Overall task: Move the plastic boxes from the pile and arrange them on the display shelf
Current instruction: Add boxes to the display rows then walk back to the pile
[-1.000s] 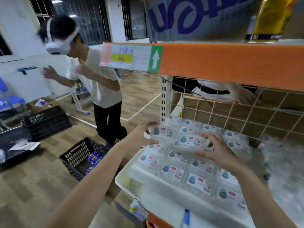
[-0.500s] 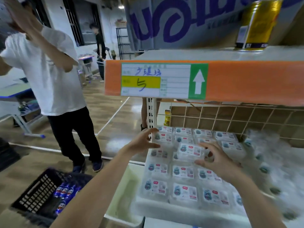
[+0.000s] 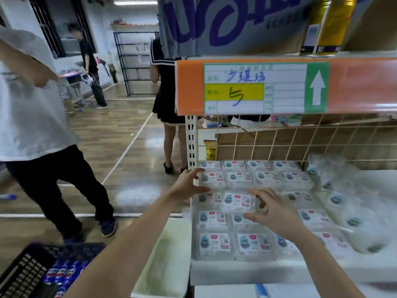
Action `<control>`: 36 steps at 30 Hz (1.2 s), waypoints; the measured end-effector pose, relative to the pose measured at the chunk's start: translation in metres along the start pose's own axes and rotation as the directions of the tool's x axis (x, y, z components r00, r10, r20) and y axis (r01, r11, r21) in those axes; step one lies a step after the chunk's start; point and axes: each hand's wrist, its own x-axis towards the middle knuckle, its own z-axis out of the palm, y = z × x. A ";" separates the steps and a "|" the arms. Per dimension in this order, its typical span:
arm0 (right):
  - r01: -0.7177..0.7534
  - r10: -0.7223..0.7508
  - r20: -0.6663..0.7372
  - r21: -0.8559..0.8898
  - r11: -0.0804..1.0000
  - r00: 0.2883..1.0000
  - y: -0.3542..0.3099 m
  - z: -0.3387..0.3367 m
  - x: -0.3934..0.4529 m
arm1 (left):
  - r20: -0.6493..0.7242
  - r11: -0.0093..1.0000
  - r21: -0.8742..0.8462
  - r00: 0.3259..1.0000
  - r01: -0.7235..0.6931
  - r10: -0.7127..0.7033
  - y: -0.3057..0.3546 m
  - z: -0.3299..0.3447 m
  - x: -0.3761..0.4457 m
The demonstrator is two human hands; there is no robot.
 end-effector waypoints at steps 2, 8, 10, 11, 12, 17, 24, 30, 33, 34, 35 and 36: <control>0.021 -0.021 -0.005 0.029 0.999 1.000 -0.002 0.006 0.000 | -0.019 1.000 0.014 1.000 -0.022 0.022 0.000 0.001 -0.001; 0.042 -0.041 -0.023 0.061 0.997 0.999 -0.007 0.019 0.000 | -0.074 0.996 0.079 0.997 -0.033 0.039 0.002 0.004 -0.003; 0.040 -0.039 -0.030 0.060 0.997 0.999 -0.009 0.020 0.002 | -0.082 0.993 0.114 0.995 -0.038 0.048 0.001 0.004 -0.003; 0.038 -0.036 -0.031 0.059 0.998 0.999 -0.010 0.021 0.003 | -0.083 0.991 0.127 0.995 -0.041 0.052 0.001 0.004 -0.004; 0.033 -0.032 -0.030 0.060 0.998 0.999 -0.010 0.021 0.004 | -0.081 0.990 0.134 0.995 -0.044 0.055 0.001 0.003 -0.004; 0.002 -0.001 -0.018 0.064 0.998 1.000 -0.017 0.024 0.012 | -0.010 0.992 0.112 0.999 -0.050 0.052 0.003 -0.004 -0.009; -0.017 0.019 -0.022 0.104 0.994 1.000 -0.030 0.033 0.030 | 0.009 0.984 0.160 0.997 -0.082 0.082 -0.009 -0.026 -0.022; -0.018 0.019 -0.021 0.035 0.999 1.000 -0.034 0.046 0.037 | 0.024 0.974 0.201 0.995 -0.100 0.098 -0.016 -0.039 -0.037; 0.001 -0.002 -0.043 -0.013 1.000 0.999 -0.037 0.046 0.038 | 0.049 0.969 0.226 0.995 -0.100 0.092 -0.015 -0.042 -0.043; 0.005 -0.006 -0.048 -0.020 1.000 0.999 -0.038 0.046 0.038 | 0.054 0.968 0.233 0.995 -0.093 0.083 -0.016 -0.043 -0.044; 0.005 -0.006 -0.050 -0.025 1.000 0.999 -0.039 0.046 0.038 | 0.057 0.967 0.241 0.995 -0.088 0.077 -0.015 -0.043 -0.045; 0.006 -0.007 -0.052 -0.028 1.000 0.999 -0.039 0.046 0.038 | 0.060 0.964 0.253 0.995 -0.087 0.074 -0.014 -0.043 -0.047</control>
